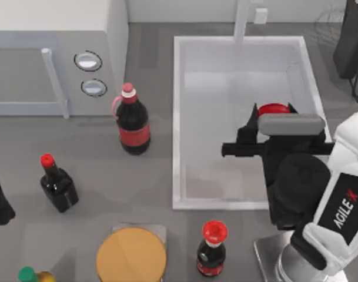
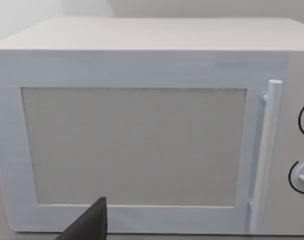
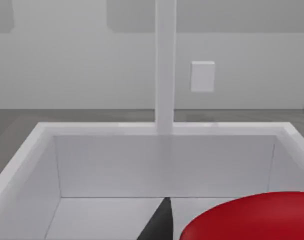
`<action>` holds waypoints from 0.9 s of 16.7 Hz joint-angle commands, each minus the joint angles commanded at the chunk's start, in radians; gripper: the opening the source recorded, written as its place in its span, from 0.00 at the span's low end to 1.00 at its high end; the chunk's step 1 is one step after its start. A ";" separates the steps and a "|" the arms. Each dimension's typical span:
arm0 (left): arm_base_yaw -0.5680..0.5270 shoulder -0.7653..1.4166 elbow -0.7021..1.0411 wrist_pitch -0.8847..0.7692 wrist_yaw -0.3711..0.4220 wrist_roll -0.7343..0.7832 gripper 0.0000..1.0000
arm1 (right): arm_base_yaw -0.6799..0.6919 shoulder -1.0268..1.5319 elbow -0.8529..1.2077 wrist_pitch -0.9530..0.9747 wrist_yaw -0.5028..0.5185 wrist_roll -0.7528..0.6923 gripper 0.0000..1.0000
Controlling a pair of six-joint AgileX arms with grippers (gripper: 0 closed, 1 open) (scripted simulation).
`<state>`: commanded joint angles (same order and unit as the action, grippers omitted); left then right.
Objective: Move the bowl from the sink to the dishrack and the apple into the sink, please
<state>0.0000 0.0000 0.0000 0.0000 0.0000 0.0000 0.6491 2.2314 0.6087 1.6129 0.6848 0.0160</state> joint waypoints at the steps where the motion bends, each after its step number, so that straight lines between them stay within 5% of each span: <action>1: 0.000 0.000 0.000 0.000 0.000 0.000 1.00 | 0.000 0.000 0.000 0.000 0.000 0.000 0.75; 5: 0.000 0.000 0.000 0.000 0.000 0.000 1.00 | 0.000 0.000 0.000 0.000 0.000 0.000 1.00; 15: 0.000 0.000 0.000 0.000 0.000 0.000 1.00 | -0.004 -0.008 -0.004 -0.009 -0.006 0.000 1.00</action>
<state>0.0000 0.0000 0.0000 0.0000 0.0000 0.0000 0.6451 2.2237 0.6043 1.6039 0.6792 0.0161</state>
